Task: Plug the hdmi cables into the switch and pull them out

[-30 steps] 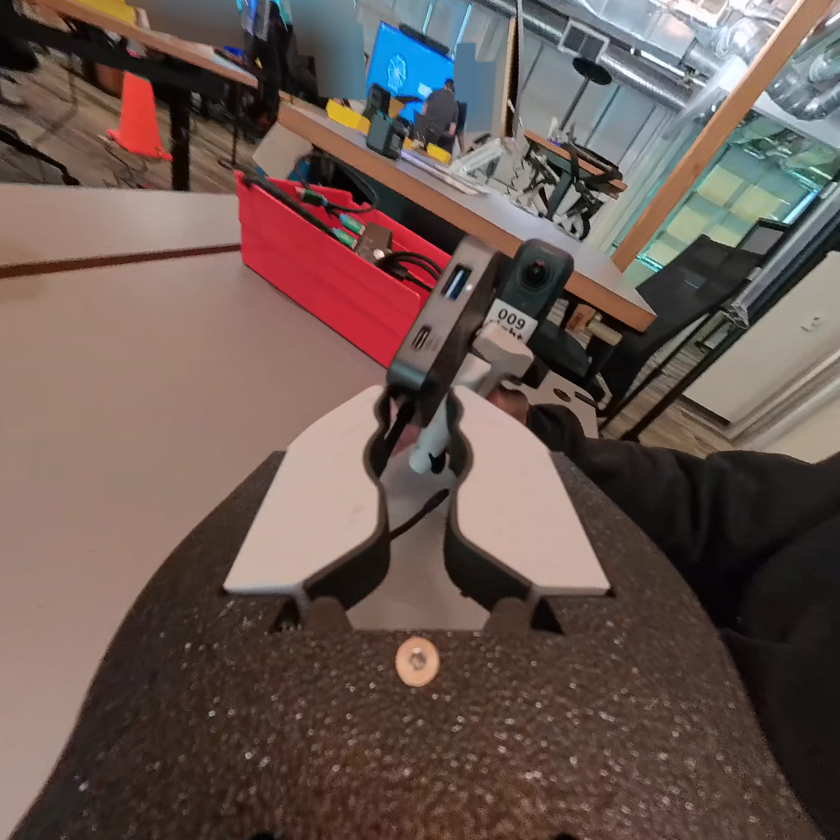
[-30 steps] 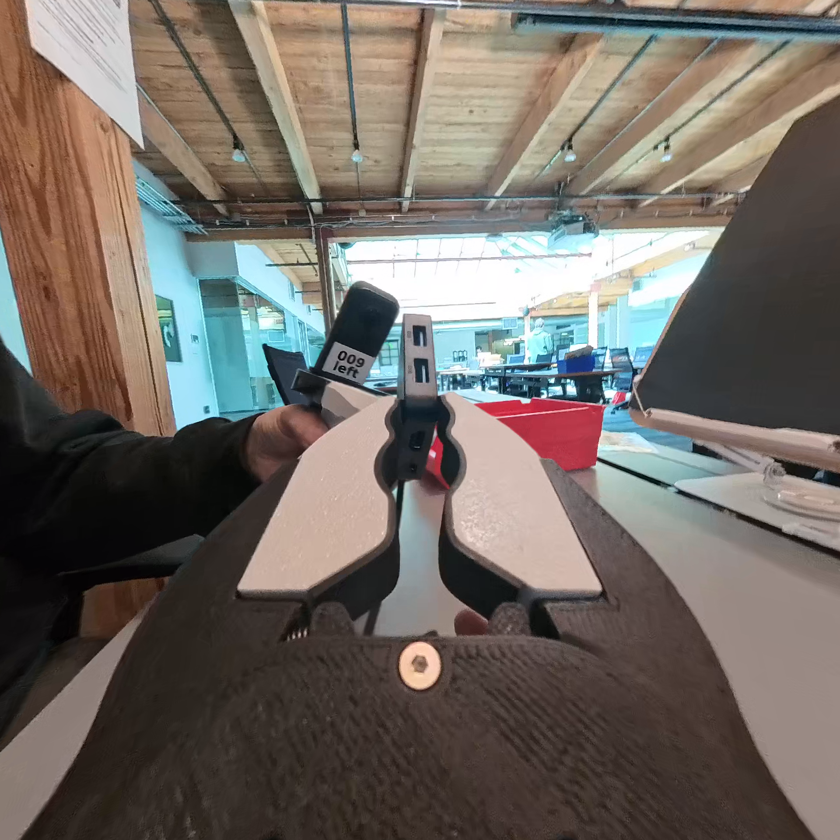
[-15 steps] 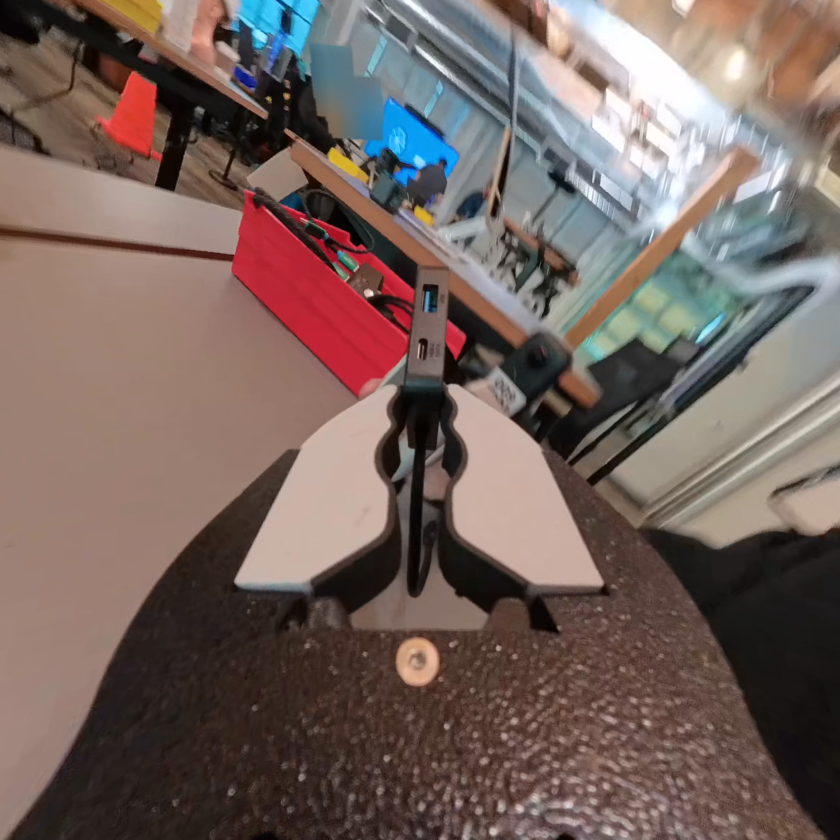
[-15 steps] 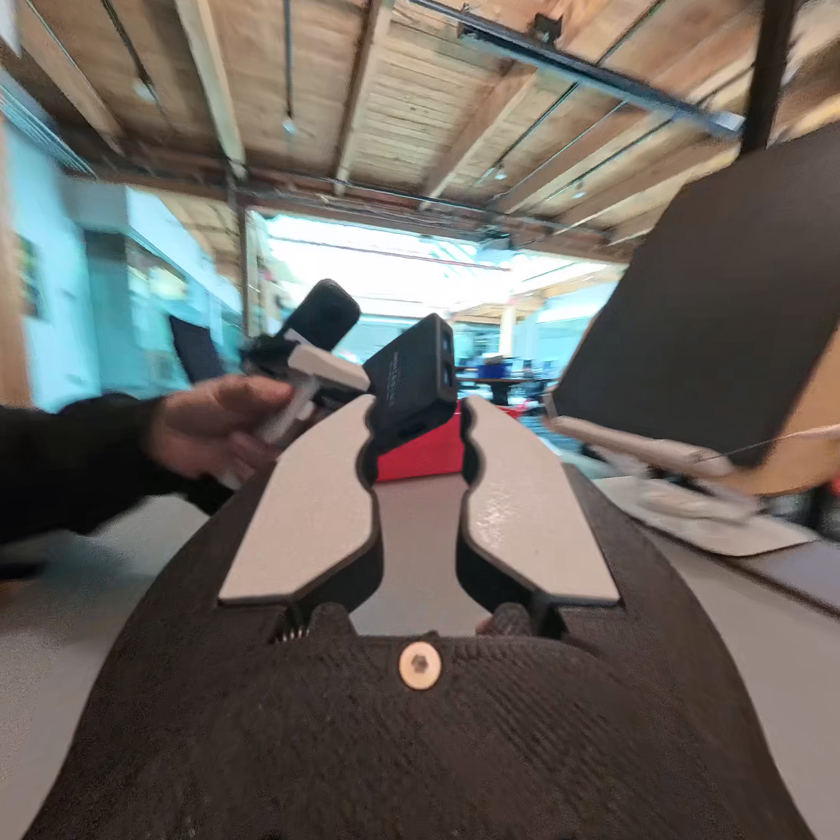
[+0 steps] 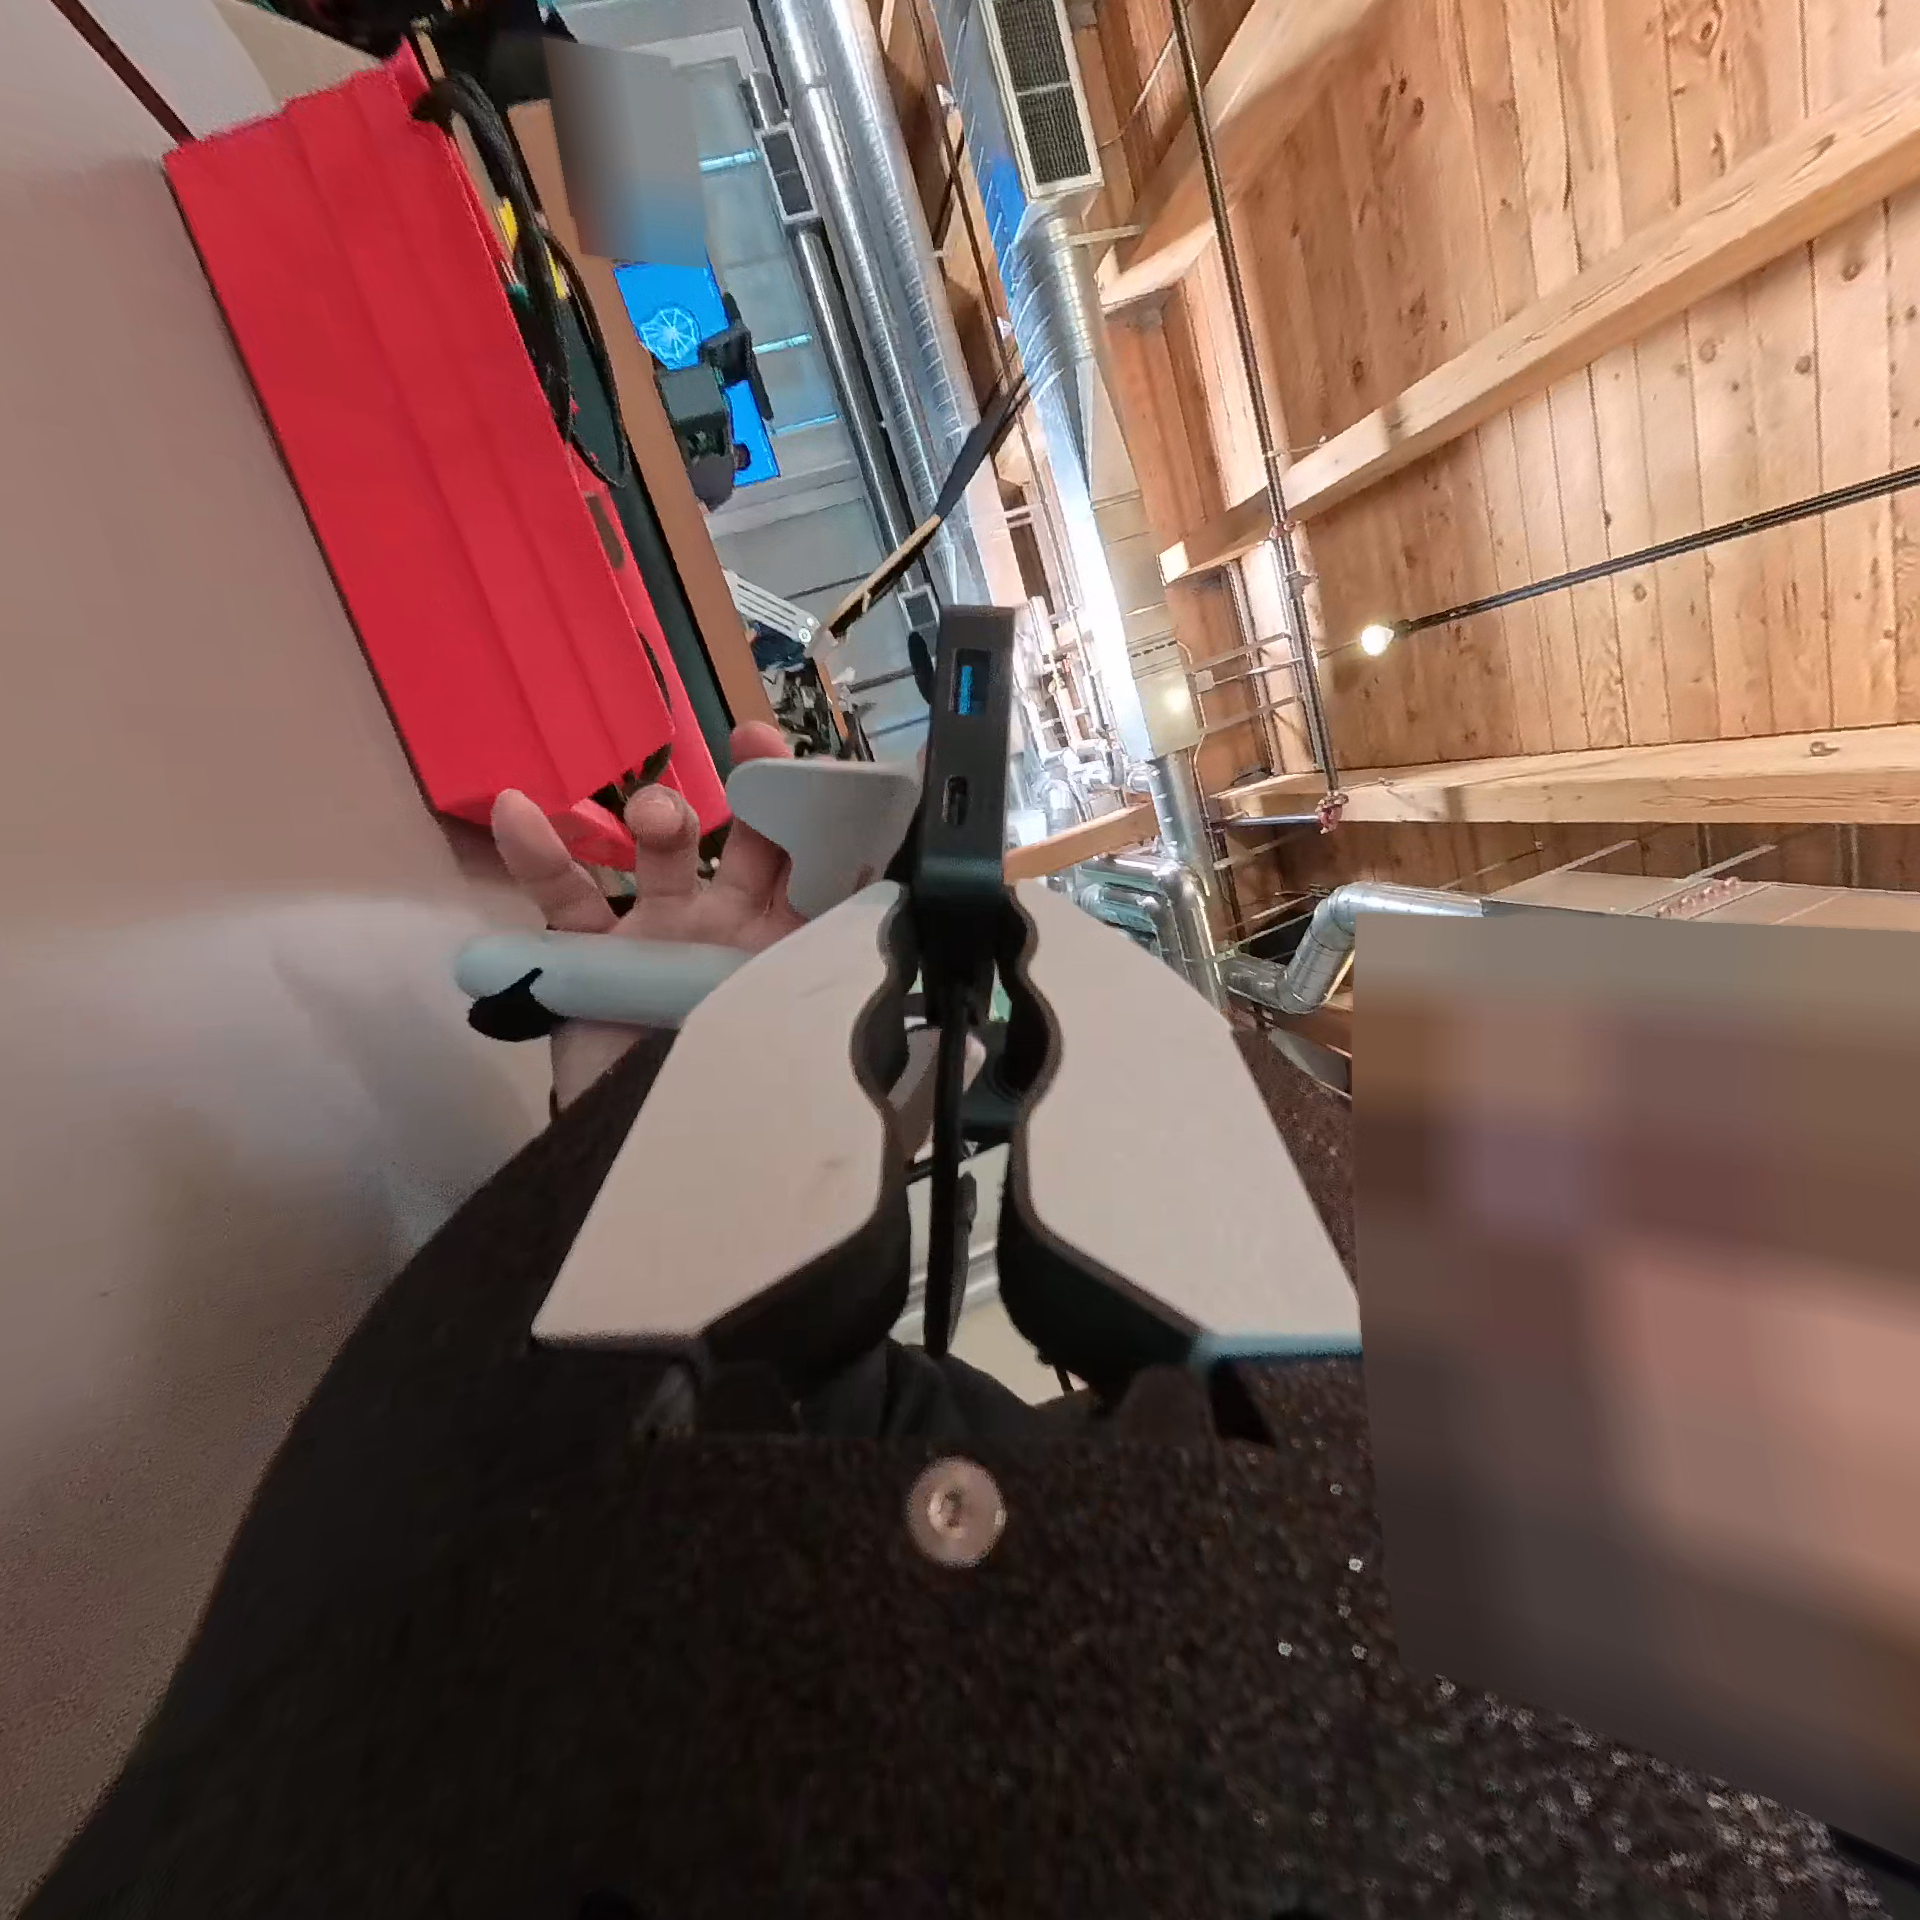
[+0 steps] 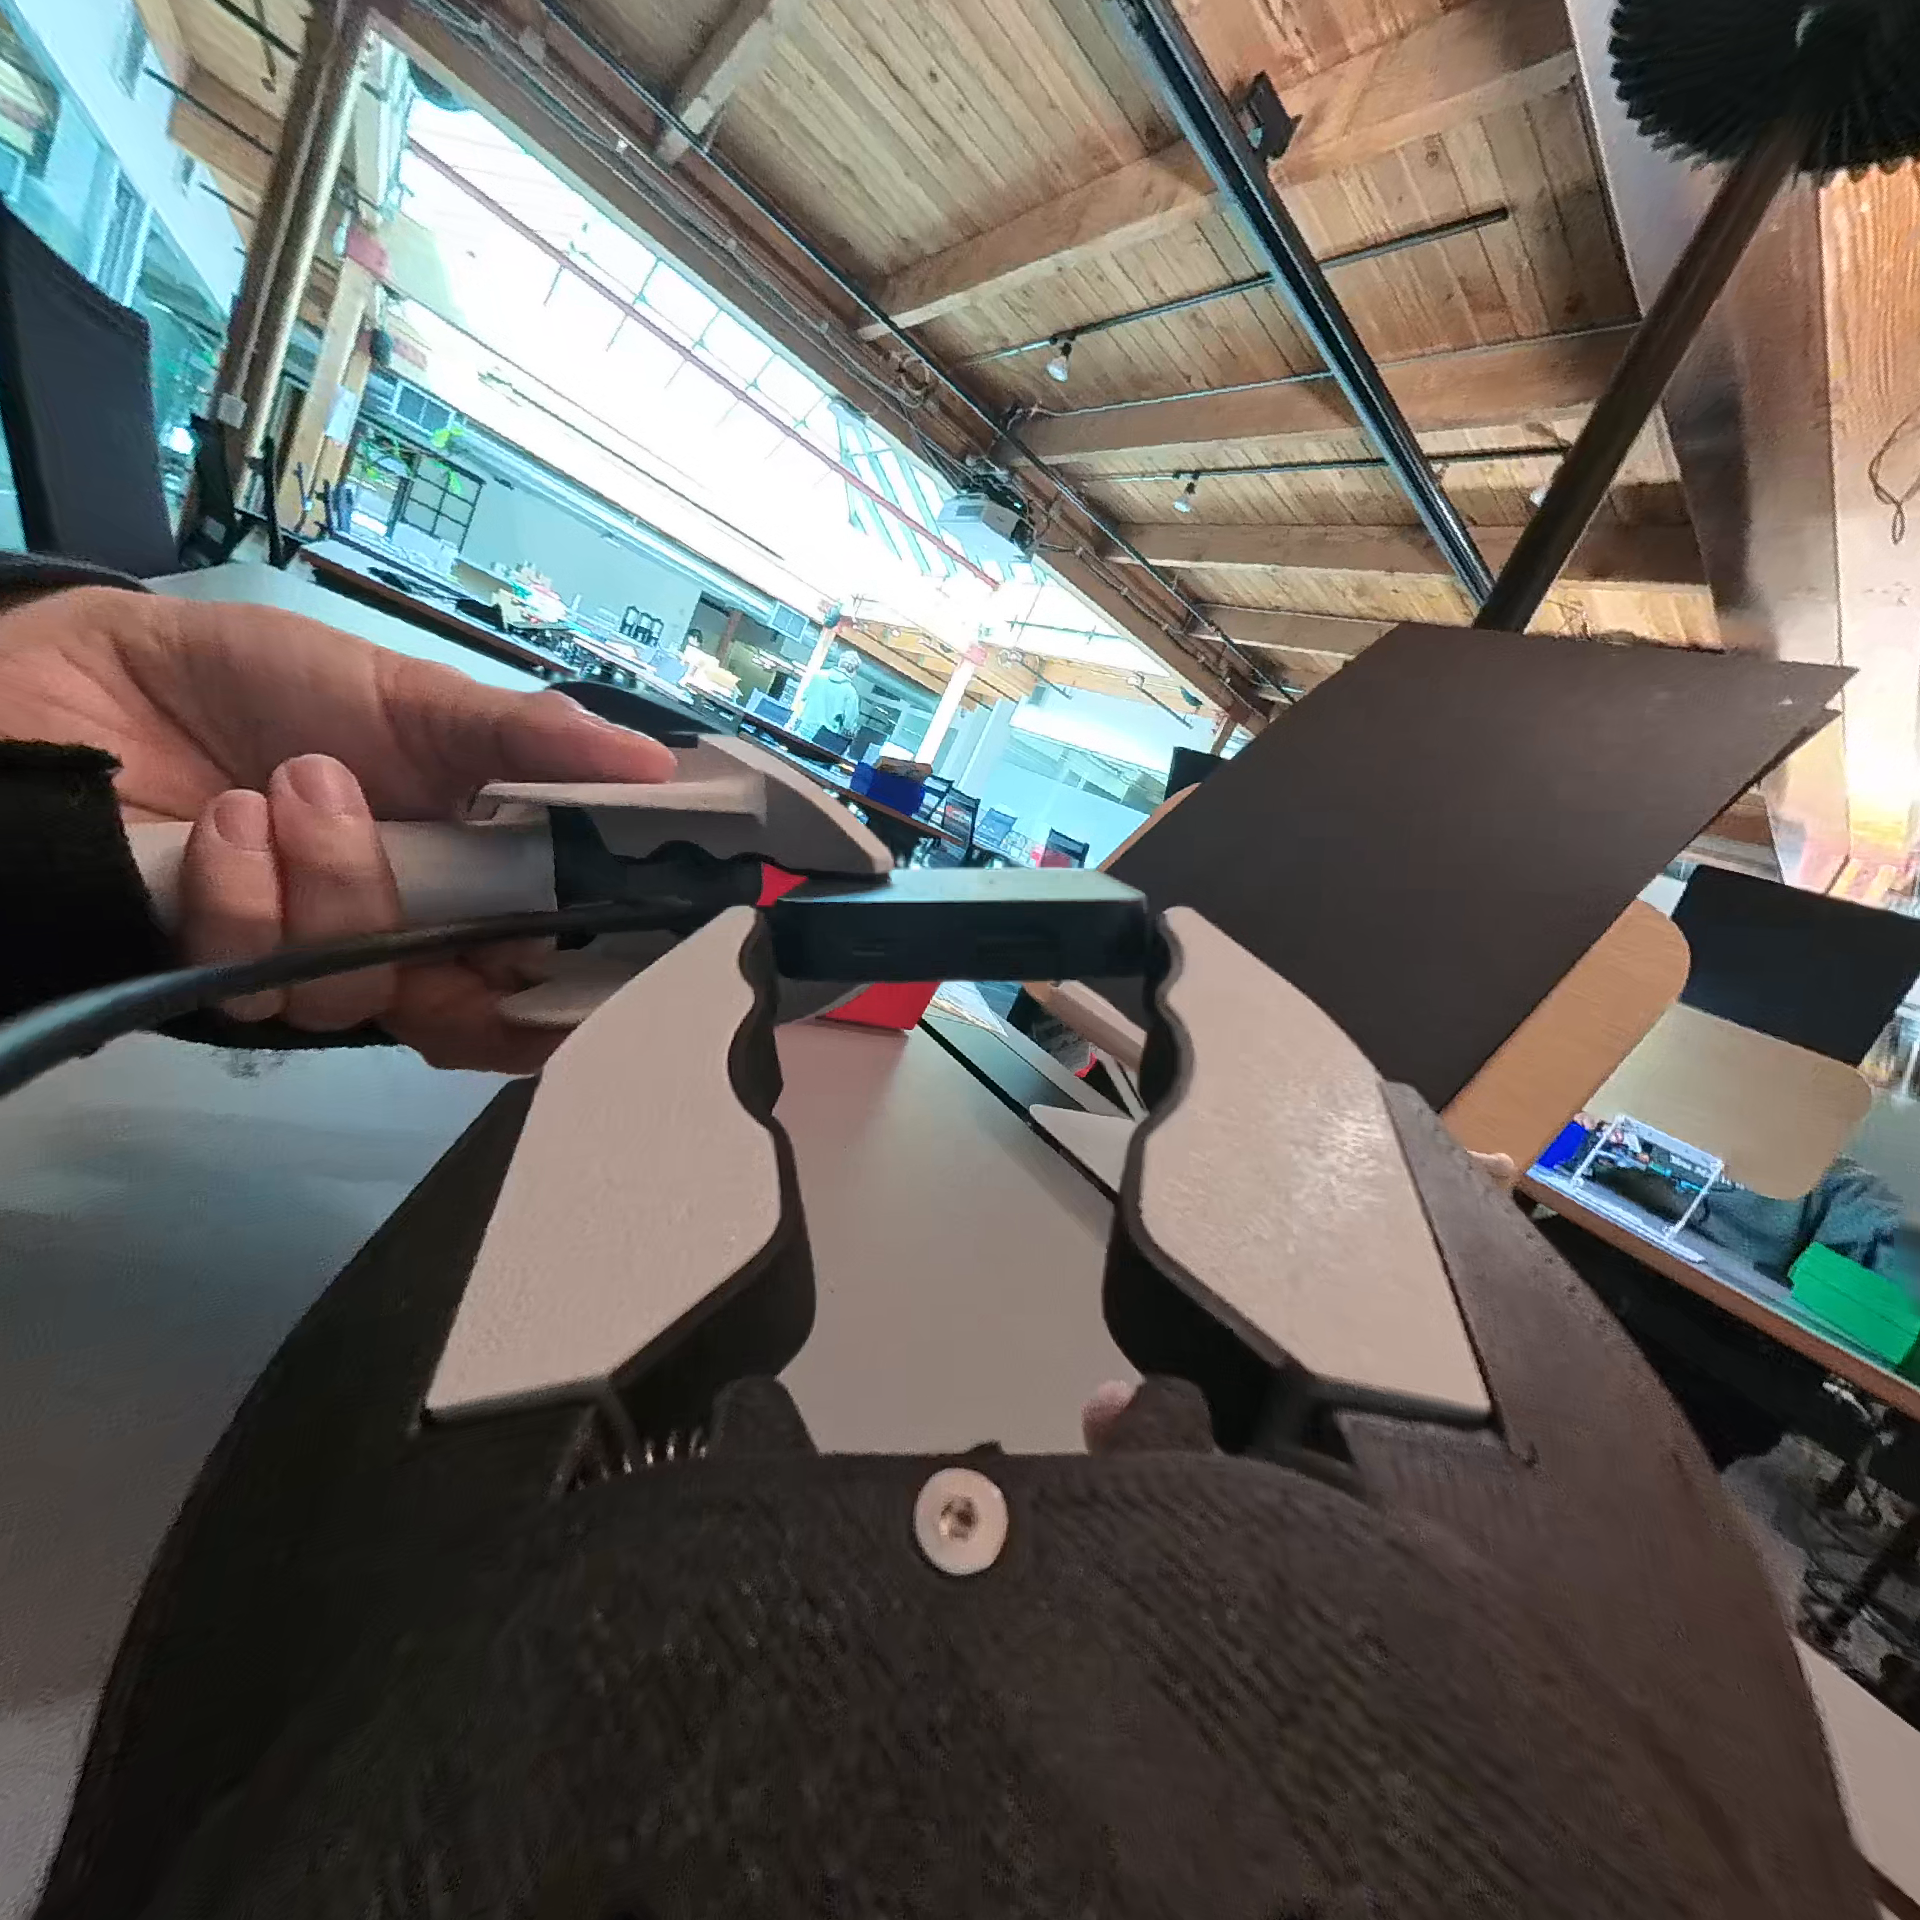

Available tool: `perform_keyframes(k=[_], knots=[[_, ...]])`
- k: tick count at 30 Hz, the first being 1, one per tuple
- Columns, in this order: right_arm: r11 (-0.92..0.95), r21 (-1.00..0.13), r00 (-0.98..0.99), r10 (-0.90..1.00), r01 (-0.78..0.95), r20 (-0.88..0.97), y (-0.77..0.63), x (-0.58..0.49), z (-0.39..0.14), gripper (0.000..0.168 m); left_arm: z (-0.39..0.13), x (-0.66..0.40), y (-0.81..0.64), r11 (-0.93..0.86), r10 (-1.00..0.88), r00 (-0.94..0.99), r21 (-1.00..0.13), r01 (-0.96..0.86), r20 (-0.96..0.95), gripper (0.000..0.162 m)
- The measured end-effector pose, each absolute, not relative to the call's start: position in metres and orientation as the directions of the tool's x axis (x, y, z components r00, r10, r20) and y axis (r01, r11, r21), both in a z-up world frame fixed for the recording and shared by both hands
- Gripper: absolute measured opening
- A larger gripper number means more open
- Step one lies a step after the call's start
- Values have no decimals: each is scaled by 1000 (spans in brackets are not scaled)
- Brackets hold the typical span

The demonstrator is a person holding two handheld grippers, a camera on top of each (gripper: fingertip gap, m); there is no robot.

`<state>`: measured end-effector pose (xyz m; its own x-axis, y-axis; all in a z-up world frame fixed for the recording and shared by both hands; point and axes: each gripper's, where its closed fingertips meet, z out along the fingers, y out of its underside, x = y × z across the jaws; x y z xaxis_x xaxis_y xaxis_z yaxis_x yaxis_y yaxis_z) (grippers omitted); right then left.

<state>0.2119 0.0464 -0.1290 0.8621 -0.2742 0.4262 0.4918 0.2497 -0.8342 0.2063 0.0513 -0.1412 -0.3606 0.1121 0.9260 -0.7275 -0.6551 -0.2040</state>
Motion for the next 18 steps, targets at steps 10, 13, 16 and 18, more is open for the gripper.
perform_keyframes(k=[10,13,16,18], knots=[[77,-875,856,-265,477,444,53,226,-143,68,-166,220,76,-546,-464,-402,-612,-572,789,34],[-2,-866,828,-291,500,479,54,234,-150,68,-170,225,98,-279,-822,-323,-827,-488,468,78],[-72,-841,794,-294,537,532,58,235,-156,68,-164,220,78,-19,-886,-387,-856,-517,254,84],[-119,-807,752,-307,578,583,60,235,-157,68,-162,222,67,70,-899,-401,-845,-530,177,81]])
